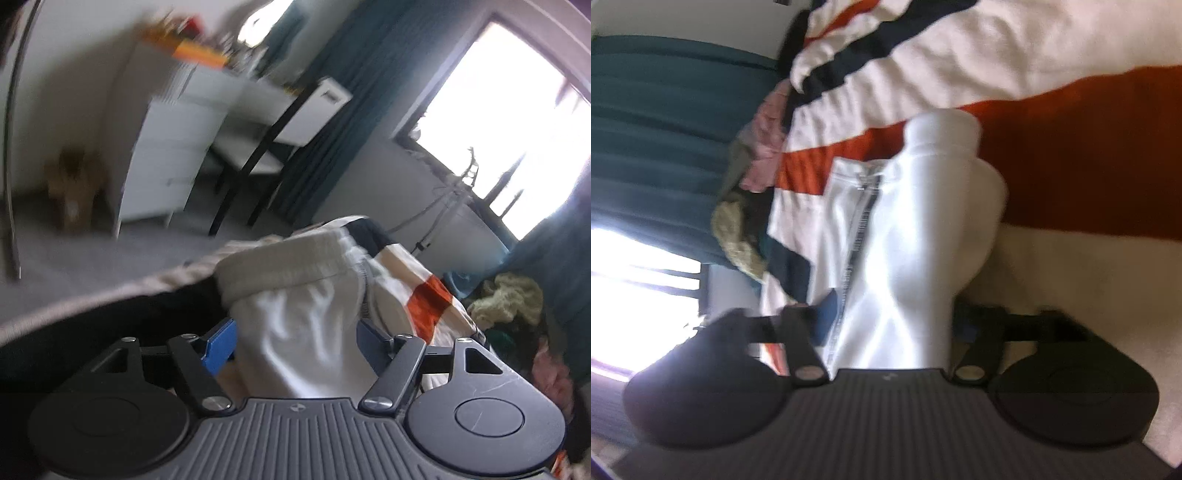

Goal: Fold clothes

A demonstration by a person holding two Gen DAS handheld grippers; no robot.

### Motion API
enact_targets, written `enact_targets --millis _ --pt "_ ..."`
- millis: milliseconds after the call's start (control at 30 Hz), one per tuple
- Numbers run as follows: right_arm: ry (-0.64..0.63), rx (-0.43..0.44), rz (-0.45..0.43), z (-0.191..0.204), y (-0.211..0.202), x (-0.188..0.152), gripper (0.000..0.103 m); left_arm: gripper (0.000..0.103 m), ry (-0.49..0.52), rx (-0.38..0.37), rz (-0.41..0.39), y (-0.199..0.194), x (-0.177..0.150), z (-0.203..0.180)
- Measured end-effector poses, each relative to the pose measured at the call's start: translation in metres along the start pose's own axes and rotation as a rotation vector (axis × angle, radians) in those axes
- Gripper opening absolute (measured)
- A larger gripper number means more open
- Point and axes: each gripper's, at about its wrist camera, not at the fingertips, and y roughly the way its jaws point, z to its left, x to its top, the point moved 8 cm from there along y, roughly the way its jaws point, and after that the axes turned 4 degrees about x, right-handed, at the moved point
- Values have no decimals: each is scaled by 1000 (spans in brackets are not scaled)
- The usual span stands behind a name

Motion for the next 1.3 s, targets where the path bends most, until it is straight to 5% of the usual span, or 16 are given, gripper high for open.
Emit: enact_targets --millis 200,500,700,833,1033,1133,1300 --pt "-70 36 64 15 10 -10 77 87 223 -116 -46 -30 -37 -72" --pt "-157 -39 3 7 21 -12 78 88 508 -354 45 -12 -165 -197" --pt "-193 -11 -101 7 33 1 78 89 834 -245 157 25 -250 -210" --pt "-327 61 -143 30 37 5 78 91 858 -226 177 31 -256 -215" --pt "-344 134 -195 38 32 12 78 93 868 -216 172 37 -257 -216" --pt "-319 2 -162 18 41 15 77 94 868 -214 170 38 -250 -215" --pt "-328 -176 -140 2 52 16 35 95 865 -216 168 37 -249 -215"
